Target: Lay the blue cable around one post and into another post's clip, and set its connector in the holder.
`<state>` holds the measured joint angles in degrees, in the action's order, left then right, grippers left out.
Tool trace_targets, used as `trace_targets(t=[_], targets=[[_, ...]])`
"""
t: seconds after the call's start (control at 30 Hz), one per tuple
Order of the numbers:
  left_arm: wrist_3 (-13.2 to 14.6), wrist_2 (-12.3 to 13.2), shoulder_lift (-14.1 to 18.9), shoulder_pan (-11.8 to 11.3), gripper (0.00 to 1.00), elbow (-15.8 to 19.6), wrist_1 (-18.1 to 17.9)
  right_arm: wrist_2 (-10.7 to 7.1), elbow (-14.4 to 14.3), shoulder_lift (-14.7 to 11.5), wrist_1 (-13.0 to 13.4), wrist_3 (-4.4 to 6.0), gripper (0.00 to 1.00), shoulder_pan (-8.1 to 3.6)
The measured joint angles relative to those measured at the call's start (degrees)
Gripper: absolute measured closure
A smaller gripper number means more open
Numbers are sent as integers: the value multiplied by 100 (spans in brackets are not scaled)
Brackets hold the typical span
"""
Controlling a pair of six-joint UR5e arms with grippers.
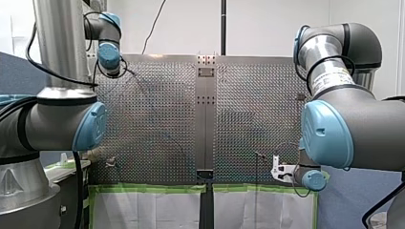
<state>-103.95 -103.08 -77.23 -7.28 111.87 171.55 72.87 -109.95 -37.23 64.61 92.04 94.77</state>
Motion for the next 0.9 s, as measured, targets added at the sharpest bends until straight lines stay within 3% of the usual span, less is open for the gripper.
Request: trace_targets(t=[0.17,0.43,0.7,0.9], targets=[[111,-3,281,-10,1,-282,283,0,3,0,12,23,100,9],[269,384,675,-7,1,-717,716,0,43,0,-5,83,100,32],[595,798,445,119,1,-1147,1144,0,51,0,-1,112,100,58],[781,704,219,199,1,-1464,1462,0,51,1,0,114,100,62]])
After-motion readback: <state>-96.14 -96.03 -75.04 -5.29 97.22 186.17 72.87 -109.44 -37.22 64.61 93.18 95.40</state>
